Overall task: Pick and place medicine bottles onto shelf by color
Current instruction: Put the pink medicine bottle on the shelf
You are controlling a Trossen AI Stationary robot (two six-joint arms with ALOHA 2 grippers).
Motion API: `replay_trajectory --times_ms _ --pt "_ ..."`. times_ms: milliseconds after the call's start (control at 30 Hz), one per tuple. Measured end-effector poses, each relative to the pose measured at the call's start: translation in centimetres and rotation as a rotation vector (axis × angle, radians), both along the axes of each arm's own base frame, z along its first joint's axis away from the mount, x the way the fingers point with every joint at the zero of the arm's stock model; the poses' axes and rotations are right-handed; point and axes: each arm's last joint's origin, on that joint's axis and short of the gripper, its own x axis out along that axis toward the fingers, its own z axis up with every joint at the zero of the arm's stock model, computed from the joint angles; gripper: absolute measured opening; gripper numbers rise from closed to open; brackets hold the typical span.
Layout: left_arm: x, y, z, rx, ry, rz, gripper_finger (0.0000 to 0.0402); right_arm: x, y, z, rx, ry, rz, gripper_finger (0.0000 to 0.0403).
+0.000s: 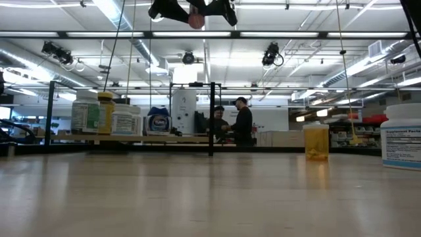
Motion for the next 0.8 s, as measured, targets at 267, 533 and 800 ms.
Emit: replay_trajectory --times_ms 267,533,800 --pt "-0.1 0.2 0.1 -0.014 -0.01 0.029 0.0203 0.0 0.1 -0.1 0.008 0.004 0.007 0.0185" --pt "-0.2 0.4 0.0 -0.032 -0.01 0.04 0.0159 0.0 0.1 -0.1 0.011 0.001 0.011 0.0203" --pt "-0.7 1.2 0.3 -0.05 -0.027 0.071 0.0153 0.0 0.1 0.8 -0.013 -0.028 0.016 0.0219"
